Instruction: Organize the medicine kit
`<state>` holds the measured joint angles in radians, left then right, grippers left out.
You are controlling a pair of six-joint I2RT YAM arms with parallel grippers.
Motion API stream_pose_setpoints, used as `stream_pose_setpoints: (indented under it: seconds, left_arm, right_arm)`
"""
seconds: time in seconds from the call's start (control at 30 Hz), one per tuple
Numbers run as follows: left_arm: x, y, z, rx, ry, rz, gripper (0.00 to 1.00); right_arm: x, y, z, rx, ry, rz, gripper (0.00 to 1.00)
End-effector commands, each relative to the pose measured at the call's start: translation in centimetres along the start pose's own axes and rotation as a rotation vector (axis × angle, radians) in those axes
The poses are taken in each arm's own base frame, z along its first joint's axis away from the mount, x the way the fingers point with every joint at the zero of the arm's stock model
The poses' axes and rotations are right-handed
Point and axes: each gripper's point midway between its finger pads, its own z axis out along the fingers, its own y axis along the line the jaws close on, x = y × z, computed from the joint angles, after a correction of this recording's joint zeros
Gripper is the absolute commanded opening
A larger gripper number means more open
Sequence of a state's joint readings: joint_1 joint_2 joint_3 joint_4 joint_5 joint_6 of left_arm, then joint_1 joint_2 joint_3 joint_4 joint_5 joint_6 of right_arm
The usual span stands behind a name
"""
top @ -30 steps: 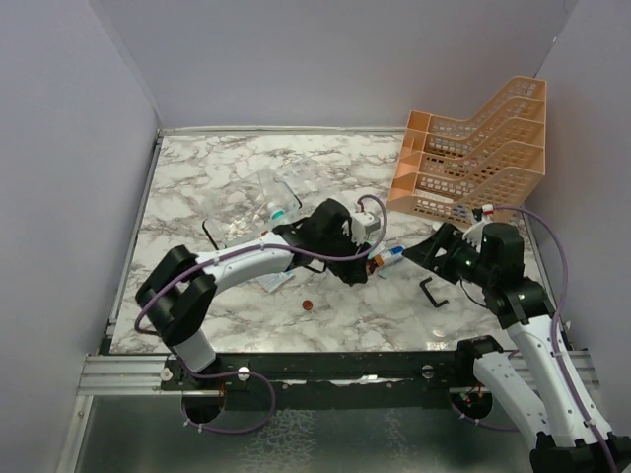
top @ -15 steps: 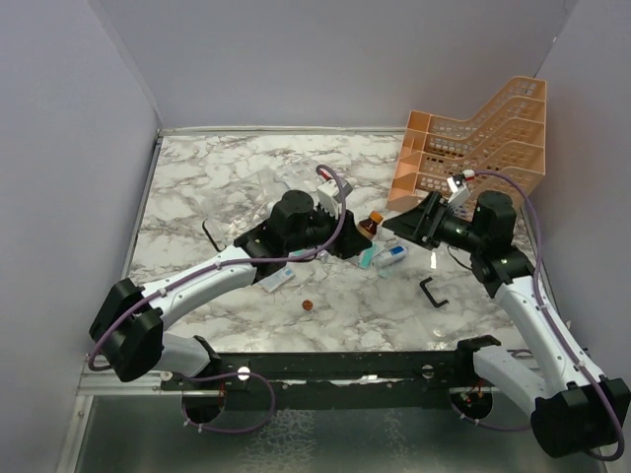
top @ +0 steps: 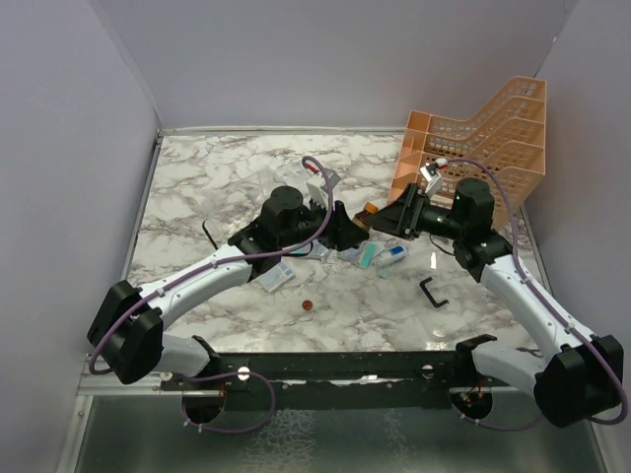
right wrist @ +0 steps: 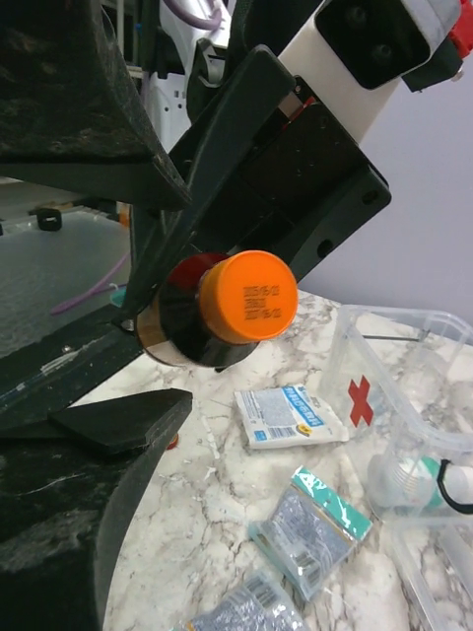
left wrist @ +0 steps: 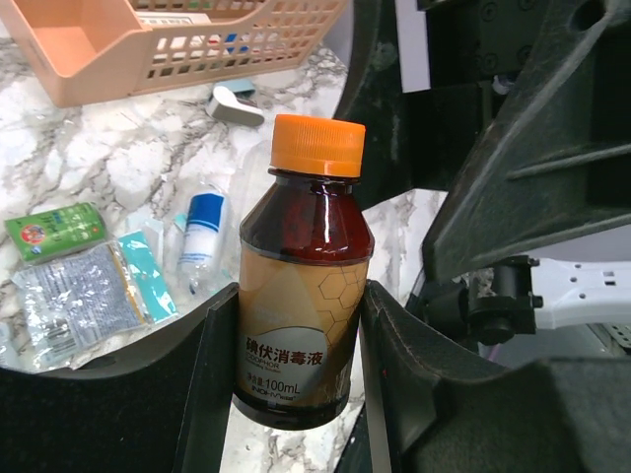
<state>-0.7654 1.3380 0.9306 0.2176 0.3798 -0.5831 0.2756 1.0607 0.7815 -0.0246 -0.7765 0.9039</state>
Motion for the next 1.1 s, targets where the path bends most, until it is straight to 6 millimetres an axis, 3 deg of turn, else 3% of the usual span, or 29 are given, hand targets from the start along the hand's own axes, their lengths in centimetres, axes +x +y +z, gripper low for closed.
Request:
stream_pose_setpoints:
  seconds: [0.0, 0.17, 0.33, 0.63, 0.7, 0.8, 0.9, 1.07]
  left_arm:
    - [-1.0, -2.0, -0.1, 0.113, -0.011, -0.006, 0.33]
    - [-0.3, -1.6, -0.1, 0.130, 0.028, -0.027, 0.35]
    - [0.4, -1.5, -0.3, 0.160, 0.099, -0.034, 0.47]
    - [1.6, -0.5, -0.6, 0.152, 0.207, 0.004, 0.50]
    - [1.5, 0.2, -0.7, 0.127, 0.207, 0.004, 0.41]
    - [0.7, 1.6, -0.9, 0.064, 0.173, -0.016, 0.31]
    - [-0.6, 3.3, -1.7, -0.007, 0.125, -0.033, 0.30]
    - [-3.0, 6.6, -3.5, -0.198, 0.035, -0.081, 0.29]
  right_arm:
    - [-0.5, 1.3, 1.6, -0.032, 0.014, -0.045, 0.72]
    - [-0.7, 1.0, 2.5, -0.019, 0.007, -0.041, 0.58]
    - [-0.4, 0.9, 3.3, -0.033, 0.052, -0.063, 0.36]
    - [0.4, 1.2, 3.8, -0.077, 0.136, -0.082, 0.32]
    - [0.3, 1.1, 3.8, -0.073, 0.135, -0.079, 0.37]
    - [-0.3, 0.5, 3.9, -0.011, 0.111, -0.060, 0.57]
    - [-1.7, -0.2, 3.7, 0.093, 0.047, -0.053, 0.71]
    - [-4.6, 0.9, 2.7, 0.148, -0.094, -0.109, 0.83]
